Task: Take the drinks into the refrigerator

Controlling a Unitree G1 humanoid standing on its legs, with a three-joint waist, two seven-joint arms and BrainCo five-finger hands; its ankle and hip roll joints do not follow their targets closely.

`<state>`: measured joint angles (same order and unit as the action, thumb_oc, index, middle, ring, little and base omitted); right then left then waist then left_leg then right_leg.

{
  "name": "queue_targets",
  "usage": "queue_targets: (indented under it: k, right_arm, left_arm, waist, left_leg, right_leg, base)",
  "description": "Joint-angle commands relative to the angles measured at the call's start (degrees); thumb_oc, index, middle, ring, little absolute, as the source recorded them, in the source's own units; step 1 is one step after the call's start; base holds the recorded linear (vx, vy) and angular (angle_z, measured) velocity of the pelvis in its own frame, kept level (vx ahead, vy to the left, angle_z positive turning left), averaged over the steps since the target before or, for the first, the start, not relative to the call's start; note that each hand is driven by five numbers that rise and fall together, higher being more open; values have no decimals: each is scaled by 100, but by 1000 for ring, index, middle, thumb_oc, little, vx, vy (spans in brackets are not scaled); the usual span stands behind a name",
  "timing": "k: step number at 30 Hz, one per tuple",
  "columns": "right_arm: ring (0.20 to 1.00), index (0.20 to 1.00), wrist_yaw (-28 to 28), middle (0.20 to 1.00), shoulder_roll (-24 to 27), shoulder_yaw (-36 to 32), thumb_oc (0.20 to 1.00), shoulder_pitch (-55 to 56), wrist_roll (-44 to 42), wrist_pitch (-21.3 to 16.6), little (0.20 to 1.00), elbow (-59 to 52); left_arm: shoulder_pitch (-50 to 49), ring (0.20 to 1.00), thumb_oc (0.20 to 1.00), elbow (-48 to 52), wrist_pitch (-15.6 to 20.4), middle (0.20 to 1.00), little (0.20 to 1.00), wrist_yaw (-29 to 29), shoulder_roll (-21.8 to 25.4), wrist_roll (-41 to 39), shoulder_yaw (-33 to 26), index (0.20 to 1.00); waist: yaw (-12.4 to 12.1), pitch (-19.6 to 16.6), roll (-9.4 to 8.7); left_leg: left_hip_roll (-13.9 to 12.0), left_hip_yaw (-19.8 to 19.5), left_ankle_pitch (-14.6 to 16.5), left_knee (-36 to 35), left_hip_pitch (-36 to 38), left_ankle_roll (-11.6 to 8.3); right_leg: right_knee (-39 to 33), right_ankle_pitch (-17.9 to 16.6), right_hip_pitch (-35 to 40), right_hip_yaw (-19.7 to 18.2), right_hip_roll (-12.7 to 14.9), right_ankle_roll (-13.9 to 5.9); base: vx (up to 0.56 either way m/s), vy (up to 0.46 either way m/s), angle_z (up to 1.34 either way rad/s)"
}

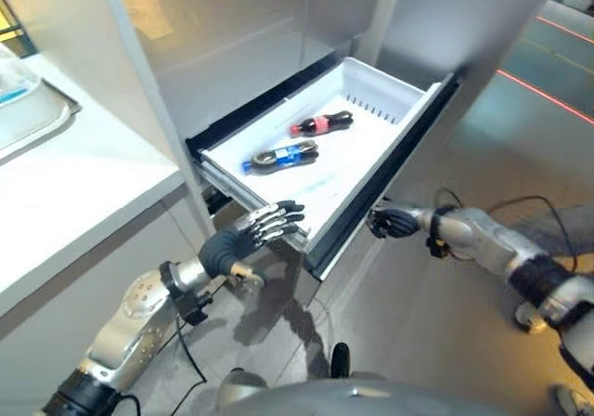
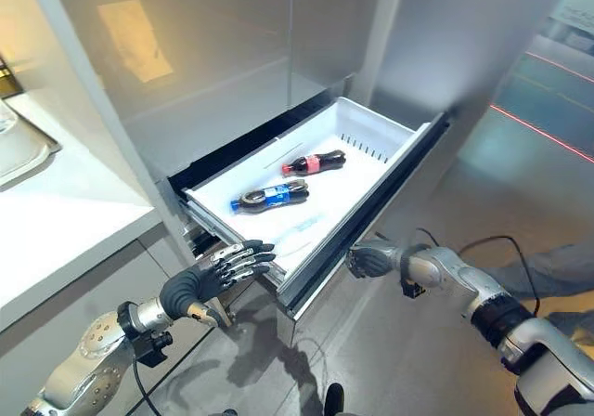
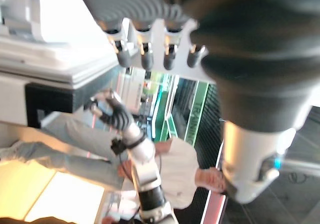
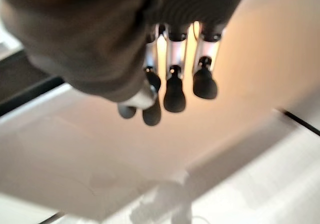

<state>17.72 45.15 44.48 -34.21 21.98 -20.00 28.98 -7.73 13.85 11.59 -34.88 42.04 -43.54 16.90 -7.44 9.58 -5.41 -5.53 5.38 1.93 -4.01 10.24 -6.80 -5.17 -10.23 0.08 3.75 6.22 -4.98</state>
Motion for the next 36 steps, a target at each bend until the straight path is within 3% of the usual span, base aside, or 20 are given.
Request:
queue_targets:
  k: [1,8,20,24,27,28,29,32,34,35,36]
  right_arm:
    - [200,200,-372,200,-196,301,200,-1148,79,-93,200,88]
    - [200,200,-527,200,-877,876,200,-2254,247,-90,200,580]
    - [200,200,-1333,200,-1443,787,200,-3711,245,43,200,715]
    - [200,200,-1653,200,-1226,926,200,-4167,817,-140,200,-302]
    - [200,200,-1530,200,-958,997,200,-4246,838,-271,200,-1117]
    - [235,235,-1504,235,-934,988,235,-4239,821,-259,235,-1158]
    - [376,376,-1397,376,-718,939,376,-4151,662,-319,376,-1555]
    - [200,200,-1324,200,-461,802,200,-3898,446,-326,200,-1832]
    - [200,200,-1340,200,-224,545,200,-3397,286,-292,200,-1958]
    - [467,467,-1333,467,-148,440,467,-3208,251,-275,467,-2018]
    - [1000,1000,-1293,1000,-94,253,1000,-2828,202,-244,1000,-2055]
  left_arm:
    - [393,1000,1000,185,364,1000,1000,59,-21,-127,166,1000]
    - [483,1000,1000,222,360,1000,1000,118,21,-172,303,1000]
    - [694,1000,1000,154,355,1000,1000,251,83,-297,447,1000]
    - [759,1000,1000,99,378,1000,1000,328,86,-284,470,1000]
    - [739,1000,1000,81,420,1000,1000,417,84,-246,405,1000]
    - [737,1000,1000,86,419,1000,1000,418,82,-245,403,1000]
    - [688,1000,1000,91,434,1000,1000,463,69,-211,342,1000]
    - [628,1000,1000,94,452,1000,1000,508,35,-151,273,1000]
    - [554,1000,1000,97,489,1000,1000,551,25,-70,215,1000]
    - [529,1000,1000,95,496,1000,1000,568,6,-33,174,1000]
    - [499,1000,1000,91,492,1000,1000,584,-21,18,149,1000]
  waist:
    - [-148,246,110]
    - [-436,261,74]
    - [-717,264,-36]
    - [-680,227,-32]
    - [-618,212,-15]
    - [-620,213,-12]
    - [-574,210,-7]
    - [-501,217,10]
    - [-448,216,24]
    - [-417,240,35]
    - [-383,225,60]
  left_leg:
    - [478,-394,59,-23,-345,707]
    - [471,-563,29,-8,-388,691]
    - [488,-777,-19,50,-504,682]
    - [511,-730,-24,28,-482,693]
    - [516,-694,-20,5,-465,698]
    - [515,-693,-21,4,-465,699]
    - [514,-667,-19,-2,-455,700]
    - [513,-626,-16,-11,-436,701]
    - [514,-593,-17,-17,-432,703]
    - [520,-565,-69,6,-468,704]
    - [504,-559,-7,-21,-419,702]
  right_leg:
    - [859,829,134,244,-116,-126]
    - [880,877,170,402,-111,-105]
    - [787,855,262,596,-89,-80]
    - [746,822,281,548,-73,-89]
    - [718,805,284,513,-60,-99]
    - [716,803,284,512,-61,-99]
    - [708,791,281,479,-58,-110]
    - [702,787,275,462,-59,-116]
    - [693,771,263,435,-56,-118]
    - [697,715,233,441,-42,-110]
    - [694,765,253,416,-53,-123]
  base:
    - [0,0,0]
    - [14,-11,12]
    - [7,-8,14]
    - [-5,21,4]
    - [-6,16,-1]
    - [-12,12,-5]
    - [-8,9,-4]
    - [-15,13,-4]
    - [-43,18,-4]
    - [-17,20,-5]
    - [-60,25,-5]
